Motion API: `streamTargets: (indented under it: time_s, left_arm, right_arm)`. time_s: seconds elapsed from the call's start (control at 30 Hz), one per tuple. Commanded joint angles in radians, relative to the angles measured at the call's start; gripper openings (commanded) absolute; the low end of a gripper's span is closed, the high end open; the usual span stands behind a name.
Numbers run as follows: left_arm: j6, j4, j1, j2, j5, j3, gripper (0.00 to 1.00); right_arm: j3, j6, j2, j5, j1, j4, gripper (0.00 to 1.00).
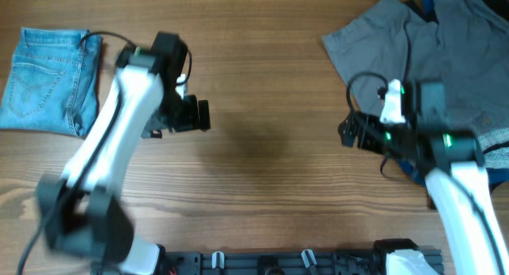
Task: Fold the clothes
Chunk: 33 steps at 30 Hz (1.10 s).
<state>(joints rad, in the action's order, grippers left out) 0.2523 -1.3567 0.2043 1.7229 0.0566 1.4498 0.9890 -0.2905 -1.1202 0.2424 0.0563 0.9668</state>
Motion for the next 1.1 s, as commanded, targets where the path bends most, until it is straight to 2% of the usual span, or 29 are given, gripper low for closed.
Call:
streamTargets:
  time_s: [0.0, 0.07, 0.13, 0.2, 0.27, 0.6, 0.73, 0.8, 0.9, 0.97, 1.07]
  left_arm:
    - [0.048, 0.265, 0.037, -0.378, -0.008, -0.286, 1.00]
    - [0.069, 0.446, 0.056, -0.591, -0.052, -0.459, 1.00]
    - [0.074, 0.562, 0.060, -0.757, -0.077, -0.584, 1.00]
    - [0.074, 0.616, 0.060, -0.897, -0.077, -0.670, 1.00]
    - [0.074, 0.617, 0.060, -0.976, -0.077, -0.681, 1.00]
    - [0.074, 0.578, 0.060, -1.000, -0.077, -0.681, 1.00]
    - [0.074, 0.578, 0.060, -1.000, -0.077, -0.681, 1.00]
    - [0.074, 0.578, 0.060, -1.000, -0.077, -0.681, 1.00]
    - [0.074, 0.578, 0.060, -1.000, -0.077, -0.681, 1.00]
    - [0.074, 0.578, 0.060, -1.000, -0.077, -0.681, 1.00]
    - [0.074, 0.578, 0.060, -1.000, -0.077, -0.681, 1.00]
  right_arm:
    - [-0.104, 0.003, 0.224, -0.056, 0.002, -0.080, 1.00]
    - [-0.148, 0.000, 0.346, -0.137, 0.002, -0.109, 0.99]
    - [-0.179, -0.008, 0.445, -0.187, 0.002, -0.114, 1.00]
    - [-0.183, -0.008, 0.490, -0.186, 0.002, -0.101, 1.00]
    - [-0.183, -0.008, 0.486, -0.172, 0.002, -0.088, 1.00]
    - [-0.183, -0.006, 0.417, -0.175, 0.028, -0.088, 1.00]
    - [-0.183, 0.003, 0.538, -0.179, 0.069, -0.068, 1.00]
    - [-0.189, 0.063, 0.624, -0.210, 0.069, -0.079, 1.00]
    - [-0.296, 0.224, 0.784, -0.174, 0.069, -0.219, 1.00]
    - [-0.478, 0.237, 0.910, -0.167, 0.069, -0.389, 1.00]
    - [-0.741, 0.205, 1.044, -0.151, 0.069, -0.739, 1.00]
